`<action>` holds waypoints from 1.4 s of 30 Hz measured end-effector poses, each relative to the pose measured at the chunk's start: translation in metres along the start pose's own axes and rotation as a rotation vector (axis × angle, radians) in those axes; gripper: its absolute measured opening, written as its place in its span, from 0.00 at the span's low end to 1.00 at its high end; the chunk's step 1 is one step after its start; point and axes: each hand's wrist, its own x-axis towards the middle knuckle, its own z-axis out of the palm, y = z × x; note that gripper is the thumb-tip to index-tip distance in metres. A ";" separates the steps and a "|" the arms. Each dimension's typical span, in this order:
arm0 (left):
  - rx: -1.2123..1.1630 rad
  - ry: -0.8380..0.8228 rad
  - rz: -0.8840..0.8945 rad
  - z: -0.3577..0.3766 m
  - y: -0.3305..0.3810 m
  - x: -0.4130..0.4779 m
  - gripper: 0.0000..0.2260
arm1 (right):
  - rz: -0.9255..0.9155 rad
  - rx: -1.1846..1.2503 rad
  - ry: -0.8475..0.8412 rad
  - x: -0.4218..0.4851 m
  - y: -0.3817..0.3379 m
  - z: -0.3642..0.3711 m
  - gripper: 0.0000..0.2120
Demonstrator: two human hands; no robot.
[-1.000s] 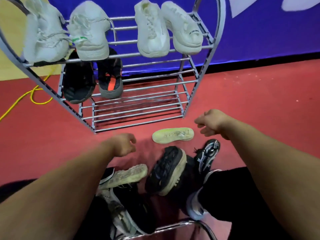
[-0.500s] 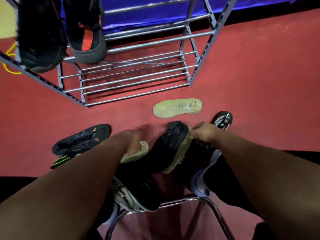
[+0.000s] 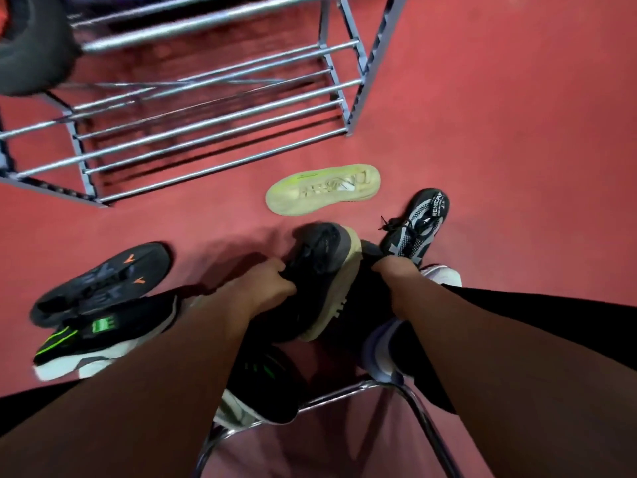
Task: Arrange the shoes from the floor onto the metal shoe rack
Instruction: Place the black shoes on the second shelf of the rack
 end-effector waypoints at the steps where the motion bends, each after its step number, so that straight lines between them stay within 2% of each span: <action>1: -0.051 0.001 -0.019 0.003 0.001 0.005 0.16 | 0.034 0.088 -0.004 0.002 -0.001 0.001 0.12; 4: -0.183 0.020 -0.077 0.014 -0.002 0.017 0.32 | 0.096 0.190 -0.044 0.005 -0.003 0.005 0.11; 7: -0.251 0.019 -0.114 0.025 0.004 0.018 0.35 | 0.089 0.164 -0.031 0.006 -0.003 0.007 0.06; 9: -0.270 -0.005 -0.126 0.031 0.005 0.019 0.43 | 0.080 0.161 -0.004 0.009 -0.001 0.007 0.04; 13: -0.227 -0.025 -0.143 0.038 -0.001 0.030 0.53 | -0.008 0.184 0.006 0.024 0.004 0.006 0.07; 15: -0.174 -0.018 -0.150 0.045 -0.020 0.051 0.57 | -0.021 0.188 -0.036 0.025 0.001 0.007 0.14; 17: -0.183 -0.022 -0.157 0.038 -0.013 0.042 0.51 | -0.029 0.208 -0.101 0.023 -0.002 0.012 0.17; 20: -0.331 -0.046 -0.163 0.029 -0.003 0.024 0.30 | -0.096 0.175 -0.122 0.020 -0.005 0.017 0.19; 24: -0.525 -0.104 -0.085 0.020 0.003 0.013 0.23 | -0.164 0.108 -0.143 0.015 -0.007 0.026 0.09; 26: -0.602 -0.110 -0.046 0.009 0.008 0.005 0.16 | -0.194 0.033 -0.155 0.011 -0.010 0.034 0.09; 29: -0.701 -0.035 -0.032 -0.009 0.006 -0.003 0.15 | -0.223 0.062 -0.273 0.002 -0.018 0.043 0.07; 32: -0.701 0.106 -0.095 -0.027 -0.005 -0.015 0.11 | -0.165 0.341 -0.450 -0.010 -0.036 0.045 0.10; 34: -0.714 0.121 -0.138 -0.038 -0.017 -0.022 0.09 | -0.161 0.477 -0.386 -0.010 -0.048 0.043 0.10; 36: -0.720 0.130 -0.198 -0.043 -0.032 -0.024 0.10 | -0.178 0.379 -0.250 -0.005 -0.054 0.041 0.10; 39: -0.711 0.144 -0.284 -0.043 -0.051 -0.020 0.21 | -0.166 -0.002 -0.118 0.003 -0.039 0.041 0.05; 40: -0.713 0.133 -0.297 -0.042 -0.054 -0.021 0.21 | -0.136 -0.076 -0.108 0.004 -0.031 0.044 0.03; 42: -0.719 0.131 -0.310 -0.042 -0.053 -0.025 0.13 | -0.106 -0.142 -0.137 0.003 -0.014 0.055 0.07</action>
